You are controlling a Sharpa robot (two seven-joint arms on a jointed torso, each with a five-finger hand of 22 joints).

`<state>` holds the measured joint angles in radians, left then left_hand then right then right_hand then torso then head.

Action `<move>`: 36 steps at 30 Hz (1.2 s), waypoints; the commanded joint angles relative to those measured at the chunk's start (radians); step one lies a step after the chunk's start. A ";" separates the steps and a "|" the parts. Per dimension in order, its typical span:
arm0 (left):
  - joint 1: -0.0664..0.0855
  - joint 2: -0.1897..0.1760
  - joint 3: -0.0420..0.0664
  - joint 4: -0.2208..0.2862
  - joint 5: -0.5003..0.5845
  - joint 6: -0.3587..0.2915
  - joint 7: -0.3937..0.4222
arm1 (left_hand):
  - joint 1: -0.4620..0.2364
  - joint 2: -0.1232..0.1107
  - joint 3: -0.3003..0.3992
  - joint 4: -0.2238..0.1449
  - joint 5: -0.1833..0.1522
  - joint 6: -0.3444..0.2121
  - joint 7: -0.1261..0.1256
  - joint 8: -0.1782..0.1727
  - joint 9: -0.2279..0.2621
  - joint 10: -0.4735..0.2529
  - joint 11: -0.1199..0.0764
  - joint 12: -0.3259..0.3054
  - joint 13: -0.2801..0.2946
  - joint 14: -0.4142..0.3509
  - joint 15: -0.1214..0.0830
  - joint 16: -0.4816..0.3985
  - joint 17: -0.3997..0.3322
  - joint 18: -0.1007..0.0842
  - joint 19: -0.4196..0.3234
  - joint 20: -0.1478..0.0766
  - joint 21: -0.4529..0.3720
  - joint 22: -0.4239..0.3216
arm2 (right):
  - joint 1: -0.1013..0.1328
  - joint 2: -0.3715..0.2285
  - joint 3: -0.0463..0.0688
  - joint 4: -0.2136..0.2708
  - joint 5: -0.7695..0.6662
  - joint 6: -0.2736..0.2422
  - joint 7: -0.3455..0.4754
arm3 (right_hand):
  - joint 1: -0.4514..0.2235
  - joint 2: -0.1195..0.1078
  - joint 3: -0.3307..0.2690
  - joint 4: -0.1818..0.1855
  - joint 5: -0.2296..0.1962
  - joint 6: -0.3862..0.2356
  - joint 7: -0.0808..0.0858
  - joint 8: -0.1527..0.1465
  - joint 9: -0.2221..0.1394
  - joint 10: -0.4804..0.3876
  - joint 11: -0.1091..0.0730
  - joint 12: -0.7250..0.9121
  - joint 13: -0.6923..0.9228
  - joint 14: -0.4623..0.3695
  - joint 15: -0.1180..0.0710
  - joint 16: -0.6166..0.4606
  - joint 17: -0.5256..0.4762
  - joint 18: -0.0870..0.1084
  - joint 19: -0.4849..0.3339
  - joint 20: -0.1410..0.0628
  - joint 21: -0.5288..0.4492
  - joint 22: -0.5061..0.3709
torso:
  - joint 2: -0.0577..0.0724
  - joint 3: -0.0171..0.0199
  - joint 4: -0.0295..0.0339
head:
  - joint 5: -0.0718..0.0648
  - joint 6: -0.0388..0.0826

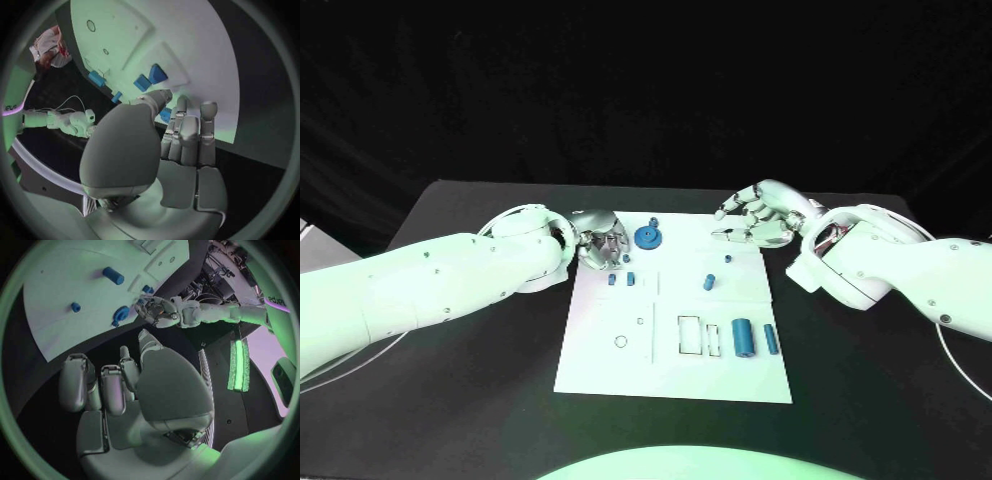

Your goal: Assemble the parts on the task board

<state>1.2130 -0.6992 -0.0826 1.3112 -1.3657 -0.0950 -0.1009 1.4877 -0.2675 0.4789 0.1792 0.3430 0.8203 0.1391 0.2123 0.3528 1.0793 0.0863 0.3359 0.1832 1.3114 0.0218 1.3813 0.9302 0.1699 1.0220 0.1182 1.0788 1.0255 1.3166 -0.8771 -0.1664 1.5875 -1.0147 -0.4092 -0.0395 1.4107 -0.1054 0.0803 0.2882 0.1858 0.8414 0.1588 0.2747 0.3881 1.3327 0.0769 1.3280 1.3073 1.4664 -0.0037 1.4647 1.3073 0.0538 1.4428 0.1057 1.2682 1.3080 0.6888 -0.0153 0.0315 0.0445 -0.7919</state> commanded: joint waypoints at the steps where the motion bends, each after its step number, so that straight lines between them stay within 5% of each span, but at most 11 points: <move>1: 0.000 -0.011 0.003 -0.004 -0.008 0.012 -0.017 | -0.011 -0.002 -0.005 0.002 0.003 -0.007 -0.002 -0.005 -0.001 -0.004 0.001 -0.006 0.001 -0.007 -0.001 0.002 -0.001 -0.016 0.000 0.007 -0.004 -0.001 | 0.000 -0.001 0.000 -0.003 -0.008 0.010 0.004 | -0.004 0.006 0.005 0.001 0.002 -0.004 -0.001 0.003 -0.002 -0.002 -0.003 -0.001 0.010 0.052 0.001 -0.004 0.049 0.012 -0.002 -0.004 -0.003 0.087 | 0.000 -0.0001 0.0003 | -0.002 0.001; 7: 0.000 -0.032 0.013 -0.005 0.000 -0.007 -0.010 | -0.007 0.004 -0.003 0.001 0.004 0.001 0.001 -0.001 0.001 -0.006 0.001 -0.006 0.004 -0.009 -0.001 0.002 -0.004 -0.016 0.000 0.007 -0.006 -0.003 | 0.000 -0.003 0.000 -0.013 -0.008 0.005 0.004 | 0.000 0.002 0.007 0.000 0.002 -0.008 -0.001 0.005 -0.003 -0.064 -0.003 -0.067 -0.055 0.047 0.001 -0.015 0.032 0.017 -0.011 -0.004 -0.026 0.075 | 0.000 -0.0004 0.0000 | -0.001 0.003; 10: 0.000 -0.046 0.019 -0.001 0.021 -0.030 0.001 | 0.000 0.012 0.003 -0.003 0.004 0.019 0.007 0.008 0.005 -0.009 0.001 -0.006 0.009 -0.017 0.000 -0.003 -0.021 -0.014 -0.006 0.007 -0.012 -0.009 | 0.000 -0.002 0.000 -0.024 -0.020 0.003 0.005 | 0.026 -0.006 0.028 0.001 0.002 -0.010 -0.004 0.014 -0.007 -0.305 -0.007 -0.406 -0.379 0.039 -0.003 -0.041 0.001 0.024 -0.023 -0.008 -0.070 0.053 | 0.000 0.0001 -0.0002 | -0.003 0.007; 14: 0.001 -0.062 0.027 0.003 0.117 -0.074 0.036 | 0.017 0.033 0.020 -0.017 0.004 0.084 0.019 0.047 0.020 -0.003 0.004 0.004 0.022 -0.017 0.000 -0.005 -0.033 -0.011 -0.015 0.005 -0.020 -0.018 | -0.001 0.000 0.000 -0.038 -0.074 0.014 0.009 | 0.103 -0.042 0.115 0.001 0.005 0.007 -0.001 0.012 -0.017 -0.343 -0.003 -0.738 -0.668 0.032 -0.003 -0.077 -0.047 0.027 -0.025 -0.010 -0.102 0.039 | 0.001 -0.0001 -0.0013 | -0.005 0.010; 19: 0.001 -0.106 0.037 0.026 0.388 -0.133 0.147 | 0.012 0.044 0.025 -0.026 0.002 0.114 0.022 0.066 0.027 0.010 0.005 0.026 0.039 -0.053 0.001 -0.039 -0.109 0.002 -0.064 0.006 -0.062 -0.062 | -0.005 0.003 0.000 -0.051 -0.206 0.039 0.015 | 0.119 -0.103 0.241 -0.002 -0.008 0.055 0.004 -0.005 -0.036 -0.290 0.011 -1.001 -0.934 0.030 0.008 -0.093 -0.067 0.029 -0.024 -0.001 -0.117 0.037 | 0.002 0.0011 -0.0034 | -0.019 0.017; 21: 0.001 -0.128 0.039 0.042 0.544 -0.134 0.212 | -0.001 0.045 0.022 -0.028 0.001 0.111 0.025 0.067 0.027 -0.015 0.011 0.028 0.047 -0.158 0.005 -0.146 -0.300 0.014 -0.129 0.009 -0.134 -0.122 | -0.010 0.005 0.000 -0.055 -0.279 0.048 0.015 | 0.120 -0.119 0.268 -0.005 -0.016 0.068 0.000 -0.010 -0.040 -0.284 0.012 -1.045 -0.983 0.031 0.010 -0.093 -0.067 0.029 -0.023 -0.001 -0.118 0.039 | 0.001 0.0008 -0.0033 | -0.034 0.020; 23: 0.000 -0.148 0.040 0.058 0.714 -0.110 0.271 | -0.017 0.042 0.010 -0.024 0.001 0.105 0.030 0.067 0.027 -0.038 0.015 0.026 0.048 -0.227 0.012 -0.225 -0.400 0.012 -0.152 0.016 -0.168 -0.141 | -0.014 0.008 0.000 -0.058 -0.344 0.056 0.011 | 0.117 -0.129 0.280 -0.006 -0.023 0.075 -0.004 -0.013 -0.041 -0.279 0.012 -1.066 -1.009 0.031 0.011 -0.094 -0.067 0.029 -0.022 -0.001 -0.119 0.040 | 0.001 0.0004 -0.0011 | -0.045 0.023; 29: 0.000 -0.202 0.041 0.109 1.088 0.009 0.409 | -0.045 0.045 -0.034 -0.004 -0.002 0.090 0.031 0.076 0.029 -0.065 0.027 0.033 0.049 -0.334 0.030 -0.356 -0.460 0.011 -0.218 0.042 -0.301 -0.218 | -0.031 0.020 -0.002 -0.067 -0.540 0.094 -0.044 | 0.107 -0.149 0.289 -0.008 -0.040 0.086 -0.011 -0.019 -0.044 -0.289 0.013 -1.107 -1.060 0.030 0.014 -0.102 -0.079 0.032 -0.027 -0.004 -0.137 0.033 | 0.001 -0.0019 0.0023 | -0.074 0.026; 36: -0.001 -0.239 0.042 0.149 1.204 0.065 0.465 | -0.047 0.033 -0.063 0.031 -0.019 0.095 0.027 0.077 0.027 -0.051 0.029 -0.016 0.015 -0.351 0.038 -0.475 -0.513 0.013 -0.198 0.058 -0.431 -0.313 | -0.052 0.035 -0.003 -0.070 -0.703 0.125 -0.128 | 0.102 -0.158 0.284 -0.009 -0.043 0.093 -0.018 -0.026 -0.046 -0.306 0.009 -1.131 -1.093 0.030 0.012 -0.111 -0.096 0.030 -0.021 -0.006 -0.129 0.039 | 0.000 -0.0013 0.0010 | -0.081 0.027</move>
<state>1.2119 -0.9361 -0.0421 1.4518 -0.3135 -0.0973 0.2802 1.4430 -0.2307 0.4148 0.2045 0.3275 0.9150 0.1663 0.2908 0.3823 1.0227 0.1148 0.3259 0.2025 0.9578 0.0606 0.9131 0.4200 0.1697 0.8179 0.1773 0.6559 0.7186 1.2671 -0.8448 -0.1690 1.5177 -1.5668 -0.3312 -0.1038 1.5146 -0.2543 0.3659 0.2812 0.1487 0.9320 0.1433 0.2532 0.3429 1.0306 0.0860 0.2033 0.2159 1.4664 0.0035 1.3568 1.2144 0.0696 1.4197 0.1007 1.1329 1.3076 0.6890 -0.0168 0.0328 -0.0339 -0.7653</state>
